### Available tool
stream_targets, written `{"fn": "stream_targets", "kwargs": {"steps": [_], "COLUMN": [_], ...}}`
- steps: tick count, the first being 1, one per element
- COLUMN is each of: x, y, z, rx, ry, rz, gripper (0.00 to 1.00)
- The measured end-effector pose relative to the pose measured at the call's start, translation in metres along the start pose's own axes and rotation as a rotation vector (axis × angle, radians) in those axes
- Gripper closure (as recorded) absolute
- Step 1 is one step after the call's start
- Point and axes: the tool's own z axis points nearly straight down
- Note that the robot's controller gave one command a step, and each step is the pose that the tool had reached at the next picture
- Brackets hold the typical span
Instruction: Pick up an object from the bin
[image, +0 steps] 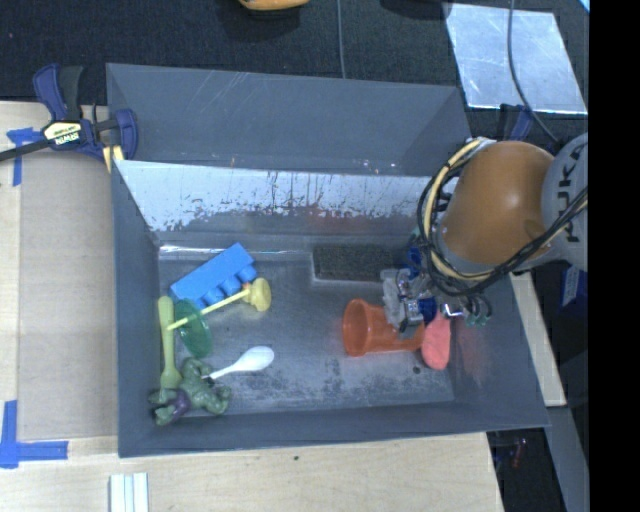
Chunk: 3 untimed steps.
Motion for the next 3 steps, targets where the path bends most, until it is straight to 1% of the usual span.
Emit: {"fn": "stream_targets", "kwargs": {"steps": [1, 2, 3], "x": [-0.023, -0.022, -0.006], "y": [-0.028, -0.027, -0.012], "z": [-0.047, -0.045, -0.019], "rx": [0.011, 0.009, 0.012], "ry": [-0.017, -0.014, -0.022], "rz": [-0.117, -0.116, -0.035], "gripper": [0.00, 0.00, 0.00]}}
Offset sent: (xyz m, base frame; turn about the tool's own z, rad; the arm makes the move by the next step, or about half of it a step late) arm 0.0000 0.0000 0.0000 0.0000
